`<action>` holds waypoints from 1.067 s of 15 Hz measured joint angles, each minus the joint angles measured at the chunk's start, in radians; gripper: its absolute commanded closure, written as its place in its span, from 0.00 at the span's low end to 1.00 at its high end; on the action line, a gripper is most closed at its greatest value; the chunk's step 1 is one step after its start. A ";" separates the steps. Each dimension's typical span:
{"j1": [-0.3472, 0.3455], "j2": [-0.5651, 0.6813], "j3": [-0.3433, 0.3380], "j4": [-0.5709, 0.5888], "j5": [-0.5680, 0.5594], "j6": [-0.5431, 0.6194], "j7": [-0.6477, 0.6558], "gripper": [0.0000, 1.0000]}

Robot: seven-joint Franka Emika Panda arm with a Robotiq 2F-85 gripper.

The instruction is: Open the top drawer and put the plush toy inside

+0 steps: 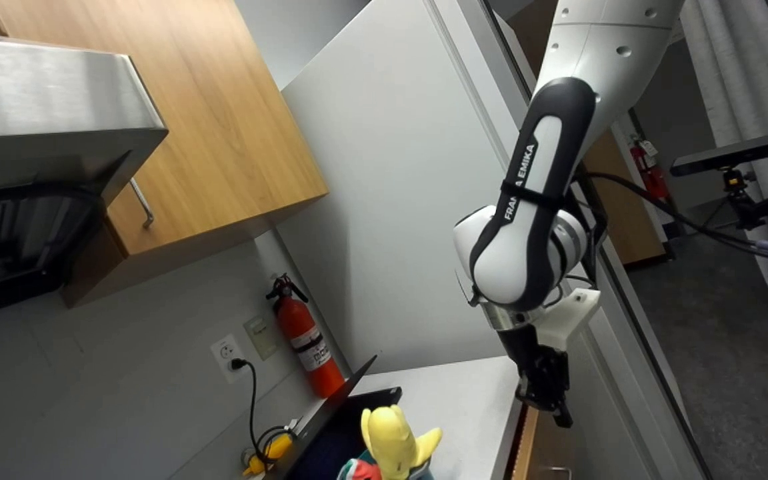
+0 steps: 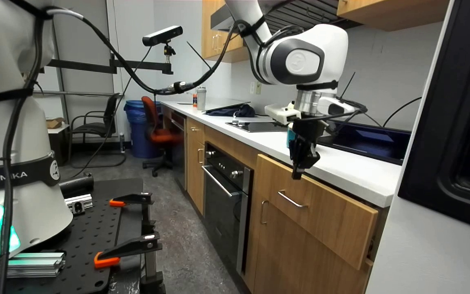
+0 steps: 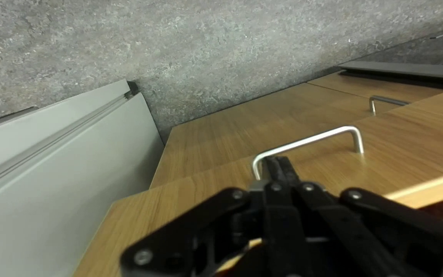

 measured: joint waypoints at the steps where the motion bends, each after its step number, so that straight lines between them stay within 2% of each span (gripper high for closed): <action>1: 0.007 -0.029 0.000 -0.005 -0.002 -0.009 0.010 1.00; 6: 0.033 -0.108 -0.001 -0.002 -0.010 -0.016 0.039 1.00; 16: 0.041 -0.071 -0.002 0.032 -0.022 -0.016 0.039 1.00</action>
